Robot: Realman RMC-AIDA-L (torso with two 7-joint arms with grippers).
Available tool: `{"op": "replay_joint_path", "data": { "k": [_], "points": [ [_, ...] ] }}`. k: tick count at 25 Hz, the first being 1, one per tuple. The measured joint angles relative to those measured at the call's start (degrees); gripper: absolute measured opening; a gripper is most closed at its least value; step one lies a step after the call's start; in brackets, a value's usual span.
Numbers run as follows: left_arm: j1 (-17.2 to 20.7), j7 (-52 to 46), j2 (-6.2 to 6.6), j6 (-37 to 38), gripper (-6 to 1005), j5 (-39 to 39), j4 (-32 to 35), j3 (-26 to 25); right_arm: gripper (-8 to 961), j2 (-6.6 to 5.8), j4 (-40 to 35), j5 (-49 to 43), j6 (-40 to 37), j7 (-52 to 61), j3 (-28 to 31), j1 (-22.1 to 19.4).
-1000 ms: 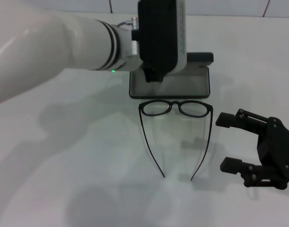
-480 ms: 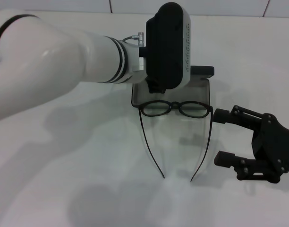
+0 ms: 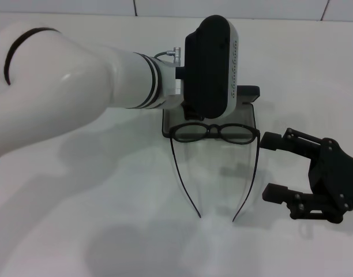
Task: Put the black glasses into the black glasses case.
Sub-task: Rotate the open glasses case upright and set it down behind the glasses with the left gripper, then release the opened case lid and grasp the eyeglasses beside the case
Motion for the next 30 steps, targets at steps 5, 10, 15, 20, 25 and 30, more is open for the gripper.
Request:
{"op": "replay_joint_path", "data": {
  "k": [5, 10, 15, 20, 25, 30],
  "points": [
    [0.2, 0.0, -0.03, 0.0, 292, -0.2, 0.8, 0.0, 766, 0.0, 0.1, 0.0, 0.0, 0.0, 0.0, -0.1],
    [2.0, 0.0, 0.16, 0.5, 335, -0.5, 5.5, -0.2, 762, -0.15, 0.3, -0.1, -0.1, 0.6, 0.0, -0.2],
    [5.6, 0.0, 0.27, 0.6, 331, -4.0, 12.1, -1.4, 758, -1.95, 0.1, 0.1, 0.1, 4.7, 0.4, 0.3],
    [12.5, 0.7, 0.3, -1.4, 329, -18.2, 21.0, -7.0, 754, -6.03, -1.7, -1.4, 1.3, 10.2, 1.5, 1.6],
    [19.8, 10.2, 0.51, 1.0, 328, -51.0, 22.1, -17.0, 750, -8.8, -14.6, -12.5, 14.6, 15.1, 1.9, 0.6],
    [23.5, 23.4, 0.49, 14.9, 326, -75.3, 12.2, -25.9, 746, -7.61, -33.0, -34.8, 23.1, 29.3, 13.6, -1.8]
  ]
}}
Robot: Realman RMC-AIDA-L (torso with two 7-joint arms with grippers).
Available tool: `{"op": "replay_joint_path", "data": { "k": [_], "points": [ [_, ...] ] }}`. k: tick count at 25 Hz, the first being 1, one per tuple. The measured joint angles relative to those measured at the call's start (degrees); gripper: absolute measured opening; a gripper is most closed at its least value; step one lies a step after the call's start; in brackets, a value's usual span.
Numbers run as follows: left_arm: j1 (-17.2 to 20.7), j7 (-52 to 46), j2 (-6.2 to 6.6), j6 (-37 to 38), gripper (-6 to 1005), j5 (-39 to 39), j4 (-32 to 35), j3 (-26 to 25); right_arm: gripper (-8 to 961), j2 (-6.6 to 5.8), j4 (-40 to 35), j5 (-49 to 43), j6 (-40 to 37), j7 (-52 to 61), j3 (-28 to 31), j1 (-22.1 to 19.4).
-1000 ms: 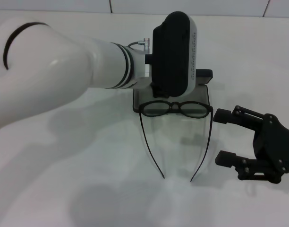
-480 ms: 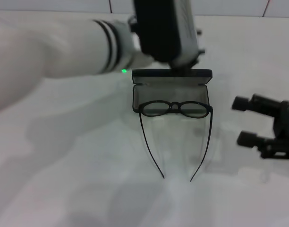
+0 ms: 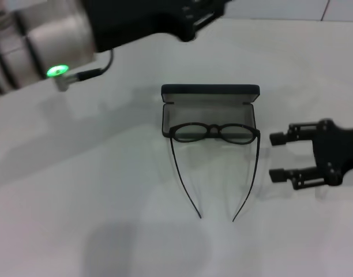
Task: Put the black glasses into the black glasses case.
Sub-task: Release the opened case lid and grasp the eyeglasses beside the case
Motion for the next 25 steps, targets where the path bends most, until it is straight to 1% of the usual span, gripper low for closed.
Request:
{"op": "replay_joint_path", "data": {
  "k": [1, 3, 4, 6, 7, 10, 12, 14, 18, 20, 21, 25],
  "points": [
    [0.4, 1.9, 0.0, 3.3, 325, -2.9, -2.8, -1.7, 745, 0.74, -2.8, -4.5, -0.1, 3.0, 2.8, -0.3],
    [0.8, 5.6, 0.01, 10.7, 325, -7.9, -9.9, -5.8, 744, 3.91, -11.9, -18.2, -1.3, 13.1, 11.4, -0.4],
    [0.7, 6.6, 0.01, 13.0, 325, -8.9, -12.2, -7.2, 743, 5.05, -15.3, -23.2, -2.4, 17.0, 14.1, 0.2],
    [0.3, 8.9, 0.04, 20.0, 325, -10.3, -19.2, -11.1, 741, 7.05, -21.3, -33.1, -6.6, 24.5, 18.5, 2.5],
    [-0.1, 9.6, 0.14, 22.6, 325, -10.0, -22.1, -12.7, 740, 7.79, -23.4, -36.8, -9.2, 27.5, 20.0, 3.9],
    [-0.7, 12.4, 0.35, 28.1, 325, -7.9, -29.1, -15.9, 737, 8.69, -25.4, -41.6, -15.7, 32.7, 22.1, 8.6],
    [-0.8, 14.9, 0.43, 30.9, 324, -6.1, -33.3, -17.2, 736, 8.69, -25.1, -43.2, -18.4, 34.5, 22.3, 12.1],
    [-0.8, 17.3, 0.5, 32.6, 324, -4.9, -36.8, -17.6, 734, 8.63, -24.6, -44.3, -19.2, 35.2, 22.3, 14.4],
    [-0.4, 21.3, 0.55, 34.0, 324, -4.0, -42.3, -18.2, 730, 8.92, -20.1, -48.3, -18.9, 35.5, 22.4, 21.2],
    [-0.3, 21.9, 0.55, 34.2, 324, -4.0, -43.0, -18.4, 729, 9.39, -17.1, -51.0, -18.2, 35.2, 22.2, 24.4],
    [-0.2, 23.5, 0.54, 34.7, 324, -3.8, -45.6, -19.7, 728, 9.71, -15.6, -52.9, -17.6, 35.1, 22.1, 26.1],
    [-0.3, 25.4, 0.51, 35.0, 324, -3.6, -48.3, -20.1, 718, 11.48, -10.3, -60.1, -14.5, 34.9, 21.3, 31.8]
  ]
}}
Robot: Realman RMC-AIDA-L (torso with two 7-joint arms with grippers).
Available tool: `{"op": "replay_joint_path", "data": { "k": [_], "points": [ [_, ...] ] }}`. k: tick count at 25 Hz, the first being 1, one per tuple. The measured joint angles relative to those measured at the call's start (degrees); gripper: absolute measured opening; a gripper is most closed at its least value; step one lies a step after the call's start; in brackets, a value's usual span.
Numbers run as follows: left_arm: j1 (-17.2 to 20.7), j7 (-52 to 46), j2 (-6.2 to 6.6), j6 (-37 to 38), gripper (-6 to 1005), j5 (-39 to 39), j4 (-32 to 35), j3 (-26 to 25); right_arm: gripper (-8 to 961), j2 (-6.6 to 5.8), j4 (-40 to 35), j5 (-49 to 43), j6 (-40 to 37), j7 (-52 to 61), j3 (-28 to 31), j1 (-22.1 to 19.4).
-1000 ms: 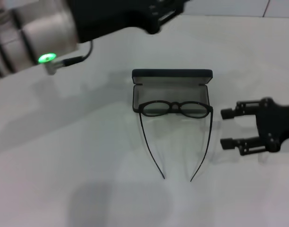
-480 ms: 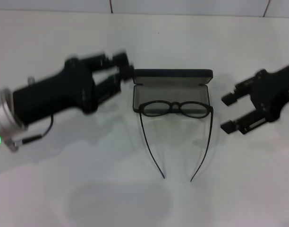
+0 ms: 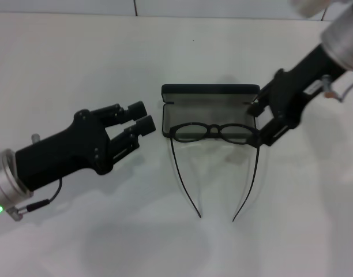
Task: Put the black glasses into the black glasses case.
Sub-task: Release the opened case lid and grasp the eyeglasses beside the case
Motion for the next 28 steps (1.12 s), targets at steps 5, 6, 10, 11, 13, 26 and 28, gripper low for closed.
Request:
{"op": "replay_joint_path", "data": {
  "k": [5, 6, 10, 11, 13, 26, 28],
  "points": [
    [-0.2, 2.7, -0.04, 0.0, 323, 0.0, -3.1, 0.0, 707, 1.37, 9.5, -2.7, 6.4, -0.1, -5.0, 6.9],
    [-0.1, 3.0, -0.05, 0.0, 323, 0.0, -3.5, 0.0, 708, 1.42, 10.4, -2.6, 7.4, 0.0, -5.8, 7.5],
    [0.3, 3.7, -0.12, 0.1, 323, 0.0, -3.9, 0.3, 707, 1.57, 13.5, -0.6, 11.9, 0.4, -10.3, 9.6],
    [0.5, 3.9, -0.12, 0.1, 323, 0.1, -3.9, 0.3, 705, 1.58, 13.6, -0.2, 12.5, 0.5, -10.9, 9.8],
    [0.7, 4.5, -0.16, 0.1, 323, 0.4, -4.1, 0.3, 702, 1.58, 13.8, 0.3, 13.9, 0.7, -12.1, 10.0],
    [-1.0, 6.9, -0.26, -0.4, 322, 1.5, -7.2, 0.4, 683, 1.58, 18.2, 4.6, 22.9, 0.8, -21.9, 10.5],
    [-1.0, 6.9, -0.31, -0.4, 322, 1.6, -7.2, 0.5, 680, 1.58, 18.3, 5.1, 23.9, 0.9, -23.0, 10.3]
  ]
}}
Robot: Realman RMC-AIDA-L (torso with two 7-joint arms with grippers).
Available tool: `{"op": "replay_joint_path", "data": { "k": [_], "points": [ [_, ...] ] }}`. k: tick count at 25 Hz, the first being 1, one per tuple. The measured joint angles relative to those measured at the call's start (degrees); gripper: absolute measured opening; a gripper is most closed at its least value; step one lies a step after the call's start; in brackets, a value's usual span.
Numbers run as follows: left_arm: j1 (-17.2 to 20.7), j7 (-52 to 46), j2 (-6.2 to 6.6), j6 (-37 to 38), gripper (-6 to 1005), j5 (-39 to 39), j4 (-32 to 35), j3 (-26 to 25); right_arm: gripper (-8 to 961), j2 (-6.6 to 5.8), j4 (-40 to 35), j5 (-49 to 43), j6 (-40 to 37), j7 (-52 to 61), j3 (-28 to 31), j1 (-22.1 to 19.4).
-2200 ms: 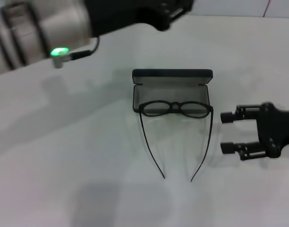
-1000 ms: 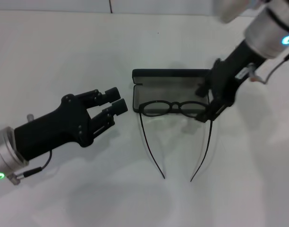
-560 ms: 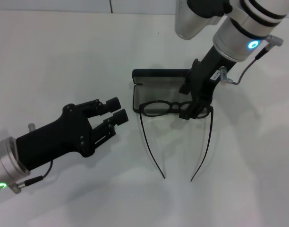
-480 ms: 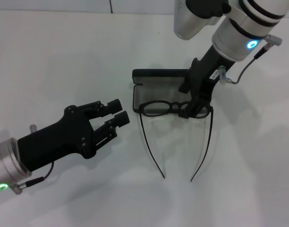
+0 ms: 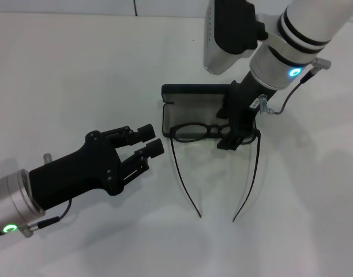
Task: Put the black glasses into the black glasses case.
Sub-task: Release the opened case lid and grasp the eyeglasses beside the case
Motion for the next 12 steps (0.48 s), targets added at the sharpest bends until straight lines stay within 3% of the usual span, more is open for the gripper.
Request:
{"op": "replay_joint_path", "data": {
  "k": [12],
  "points": [
    [0.1, 0.5, 0.11, 0.0, 321, 0.1, -1.2, -0.5, 662, 0.0, 1.7, 4.0, 4.3, -0.4, -3.7, -0.7]
  ]
}}
